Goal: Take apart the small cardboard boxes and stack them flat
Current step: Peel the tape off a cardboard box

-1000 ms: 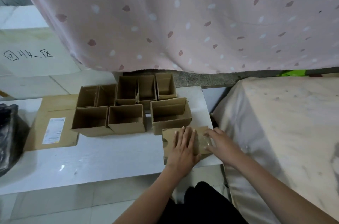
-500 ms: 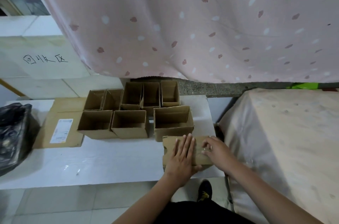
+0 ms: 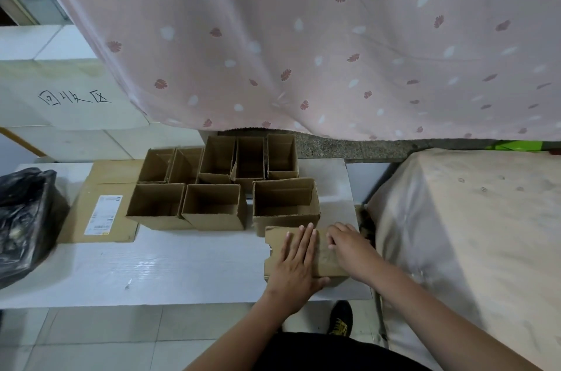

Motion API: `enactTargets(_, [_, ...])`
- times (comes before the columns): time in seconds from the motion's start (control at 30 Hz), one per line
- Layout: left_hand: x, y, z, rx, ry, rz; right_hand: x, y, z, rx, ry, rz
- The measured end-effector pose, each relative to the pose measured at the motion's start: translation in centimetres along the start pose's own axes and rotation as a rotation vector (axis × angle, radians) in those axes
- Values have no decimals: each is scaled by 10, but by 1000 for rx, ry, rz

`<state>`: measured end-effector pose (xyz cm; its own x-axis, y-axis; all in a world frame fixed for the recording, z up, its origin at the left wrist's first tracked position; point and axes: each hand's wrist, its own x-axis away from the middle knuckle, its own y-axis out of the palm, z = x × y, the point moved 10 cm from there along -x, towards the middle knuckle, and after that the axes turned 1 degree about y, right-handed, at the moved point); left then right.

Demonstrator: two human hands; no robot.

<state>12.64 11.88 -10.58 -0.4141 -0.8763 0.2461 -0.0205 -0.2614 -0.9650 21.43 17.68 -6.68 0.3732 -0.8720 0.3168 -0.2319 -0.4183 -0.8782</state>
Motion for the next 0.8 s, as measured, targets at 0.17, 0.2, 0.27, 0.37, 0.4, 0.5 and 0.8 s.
enactTargets(0.17, [0,5,0,-6,5,-4,0,2,-8,131,-51,-7])
enactTargets(0.2, [0,5,0,-4,2,-3,0,4,-10,142,-61,-18])
enactTargets(0.27, [-1,5,-1,-4,0,6,1,6,-11,146,-76,-29])
enactTargets(0.37, [-4,3,-1,4,2,2,1,2,-13,94,-86,-29])
enactTargets(0.4, [-3,3,-1,3,4,1,0,2,-15,62,-85,-39])
enactTargets(0.5, [-2,3,-1,-27,9,15,-2,1,-16,-37,-39,-67])
enactTargets(0.8, [0,-3,-3,-9,-16,27,-2,-4,-5,-276,31,-108])
